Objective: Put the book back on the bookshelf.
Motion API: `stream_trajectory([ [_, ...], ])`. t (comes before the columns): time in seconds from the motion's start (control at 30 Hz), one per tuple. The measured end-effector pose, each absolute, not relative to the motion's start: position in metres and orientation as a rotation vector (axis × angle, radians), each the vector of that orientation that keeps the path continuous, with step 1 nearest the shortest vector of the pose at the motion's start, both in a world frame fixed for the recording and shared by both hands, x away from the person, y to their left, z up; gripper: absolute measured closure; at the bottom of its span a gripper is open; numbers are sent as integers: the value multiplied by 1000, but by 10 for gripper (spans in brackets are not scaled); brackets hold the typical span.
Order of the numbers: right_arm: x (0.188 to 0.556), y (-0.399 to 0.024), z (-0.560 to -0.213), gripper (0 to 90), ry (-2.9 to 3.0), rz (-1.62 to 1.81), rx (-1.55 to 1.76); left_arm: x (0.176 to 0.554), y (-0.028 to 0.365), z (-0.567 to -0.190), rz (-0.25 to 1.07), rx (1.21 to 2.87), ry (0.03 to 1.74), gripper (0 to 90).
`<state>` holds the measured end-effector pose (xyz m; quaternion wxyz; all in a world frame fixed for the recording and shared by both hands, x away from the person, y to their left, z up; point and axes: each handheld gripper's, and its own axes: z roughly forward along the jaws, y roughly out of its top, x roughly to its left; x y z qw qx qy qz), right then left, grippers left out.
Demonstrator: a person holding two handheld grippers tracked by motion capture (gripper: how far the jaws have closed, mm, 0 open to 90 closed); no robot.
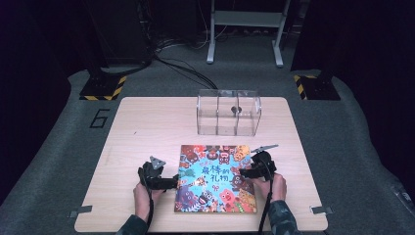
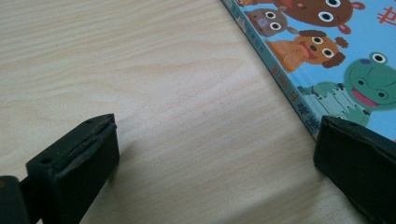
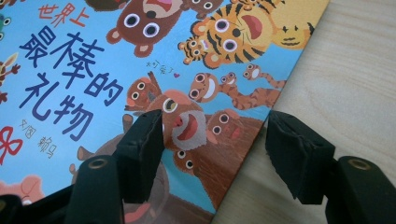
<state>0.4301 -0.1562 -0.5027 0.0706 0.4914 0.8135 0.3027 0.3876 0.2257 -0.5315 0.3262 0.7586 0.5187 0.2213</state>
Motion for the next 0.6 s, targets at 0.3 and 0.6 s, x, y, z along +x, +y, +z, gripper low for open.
stream_trajectory([
  [0.3,445,-150,-499,328,2466,846,1535,388,227,-531,563,2005,1347,2],
  [0.6,458,-159,-500,363,2461,923,1549,388,227,-531,564,2004,1346,3],
])
